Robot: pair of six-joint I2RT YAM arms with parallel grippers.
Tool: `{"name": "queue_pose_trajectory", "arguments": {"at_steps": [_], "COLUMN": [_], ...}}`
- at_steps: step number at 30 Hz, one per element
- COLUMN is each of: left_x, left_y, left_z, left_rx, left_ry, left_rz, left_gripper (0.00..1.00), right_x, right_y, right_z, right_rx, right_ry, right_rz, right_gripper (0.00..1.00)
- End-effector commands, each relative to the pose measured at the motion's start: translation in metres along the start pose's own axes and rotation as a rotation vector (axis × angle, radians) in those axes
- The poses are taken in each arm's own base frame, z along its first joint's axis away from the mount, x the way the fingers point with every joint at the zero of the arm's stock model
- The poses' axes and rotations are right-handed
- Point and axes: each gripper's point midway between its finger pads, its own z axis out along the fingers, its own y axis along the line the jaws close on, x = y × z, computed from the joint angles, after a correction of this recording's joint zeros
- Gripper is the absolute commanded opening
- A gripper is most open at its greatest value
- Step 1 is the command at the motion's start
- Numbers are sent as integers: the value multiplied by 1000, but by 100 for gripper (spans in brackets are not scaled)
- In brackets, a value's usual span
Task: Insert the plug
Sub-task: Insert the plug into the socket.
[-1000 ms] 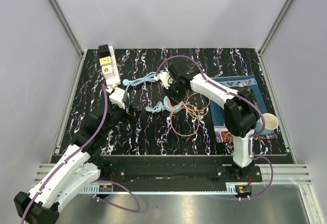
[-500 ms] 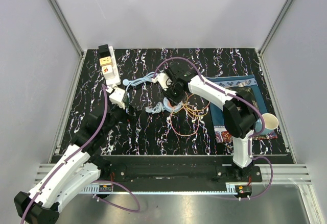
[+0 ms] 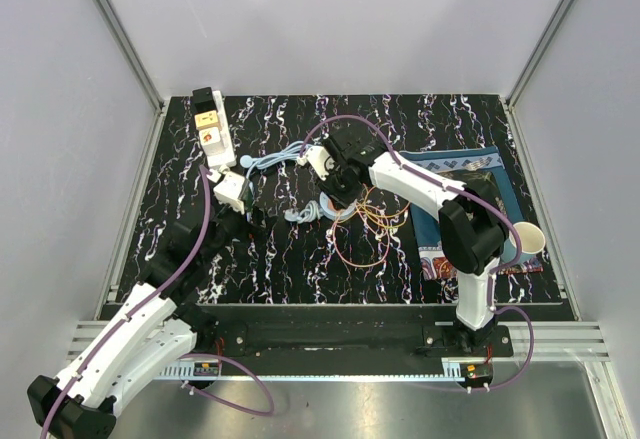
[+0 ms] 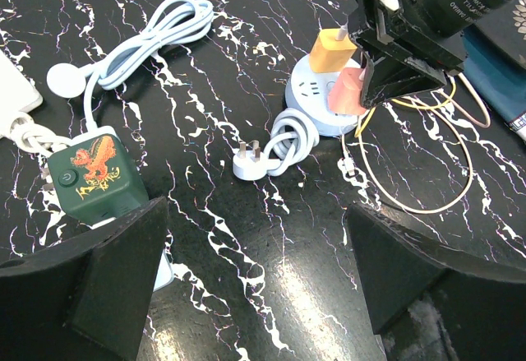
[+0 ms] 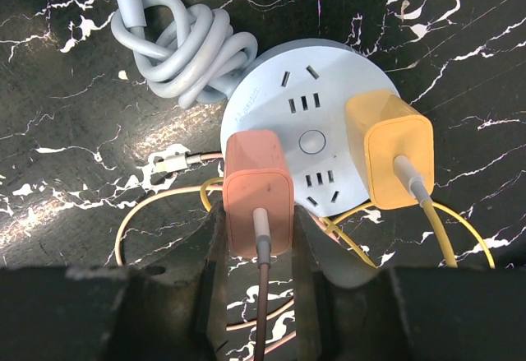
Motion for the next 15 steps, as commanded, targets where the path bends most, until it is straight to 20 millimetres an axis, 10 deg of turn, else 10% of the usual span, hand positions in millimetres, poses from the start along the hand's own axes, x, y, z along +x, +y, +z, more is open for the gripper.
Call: {"name": "queue_pose_trajectory", "arguments": {"at_steps": [1, 15], "left_x": [-14, -15], "left_y": [0, 2], "left_z": [1, -1], "left_rx": [-1, -8], "left_ry": [-61, -68], "left_rz": [3, 1], "left_gripper": [92, 92], "right_x": [17, 19], "right_y": [23, 27], "right_z": [15, 13], "right_rx": [-56, -60], "right_ry": [52, 25], "right_rz": [10, -29], "right_gripper": [0, 0]}}
